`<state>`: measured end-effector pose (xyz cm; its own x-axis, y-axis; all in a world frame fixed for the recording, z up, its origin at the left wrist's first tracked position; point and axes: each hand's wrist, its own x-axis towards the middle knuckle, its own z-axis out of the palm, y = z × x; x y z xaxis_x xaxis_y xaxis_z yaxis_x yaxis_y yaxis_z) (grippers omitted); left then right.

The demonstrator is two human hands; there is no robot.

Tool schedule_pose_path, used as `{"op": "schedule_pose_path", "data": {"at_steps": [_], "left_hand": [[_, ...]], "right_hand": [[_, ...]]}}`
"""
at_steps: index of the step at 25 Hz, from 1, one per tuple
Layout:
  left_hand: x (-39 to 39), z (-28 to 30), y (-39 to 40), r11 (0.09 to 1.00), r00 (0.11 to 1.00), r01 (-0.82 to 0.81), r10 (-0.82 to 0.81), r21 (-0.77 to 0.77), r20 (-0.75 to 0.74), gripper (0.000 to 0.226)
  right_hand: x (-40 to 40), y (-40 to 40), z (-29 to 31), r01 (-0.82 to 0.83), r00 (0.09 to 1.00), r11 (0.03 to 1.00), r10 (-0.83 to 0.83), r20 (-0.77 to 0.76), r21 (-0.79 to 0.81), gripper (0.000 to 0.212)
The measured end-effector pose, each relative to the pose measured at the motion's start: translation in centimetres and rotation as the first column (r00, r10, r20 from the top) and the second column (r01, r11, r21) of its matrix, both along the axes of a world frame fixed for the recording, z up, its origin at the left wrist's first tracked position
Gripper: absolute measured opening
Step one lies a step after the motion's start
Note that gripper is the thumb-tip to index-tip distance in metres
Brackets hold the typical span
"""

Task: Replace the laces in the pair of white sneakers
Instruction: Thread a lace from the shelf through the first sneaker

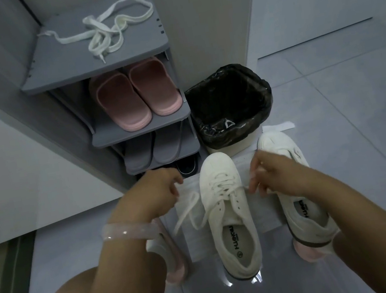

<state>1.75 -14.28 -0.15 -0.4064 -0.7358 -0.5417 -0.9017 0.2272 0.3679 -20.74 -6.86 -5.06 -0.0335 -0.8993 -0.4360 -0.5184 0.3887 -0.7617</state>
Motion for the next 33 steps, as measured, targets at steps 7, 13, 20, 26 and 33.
{"op": "schedule_pose_path", "data": {"at_steps": [7,13,20,26,33], "left_hand": [[-5.5,-5.7,3.9,0.986,0.981,0.162,-0.164,-0.024,-0.099,0.026],[-5.2,-7.8,4.1,1.0,0.956,-0.02,0.024,0.015,-0.292,0.019],[-5.2,-8.3,4.2,0.924,0.855,-0.229,0.342,0.307,-0.391,0.017],[-5.3,-8.7,4.8,0.983,0.886,-0.163,0.184,0.085,-0.425,0.017],[-5.5,-8.9,4.6,0.987,0.91,-0.14,0.16,0.079,-0.383,0.019]], "right_hand": [[2.2,1.7,-3.4,-0.127,0.985,0.989,0.117,-0.128,-0.074,0.029],[3.0,2.1,-4.5,-0.102,0.979,0.975,0.062,-0.194,-0.199,0.015],[3.7,2.9,-5.9,-0.095,0.949,0.911,-0.039,-0.313,-0.402,0.027],[5.0,4.8,-6.8,-0.059,0.934,0.85,-0.138,-0.329,-0.523,0.032],[4.4,3.6,-5.6,-0.242,0.856,0.888,0.005,-0.517,-0.391,0.036]]}}
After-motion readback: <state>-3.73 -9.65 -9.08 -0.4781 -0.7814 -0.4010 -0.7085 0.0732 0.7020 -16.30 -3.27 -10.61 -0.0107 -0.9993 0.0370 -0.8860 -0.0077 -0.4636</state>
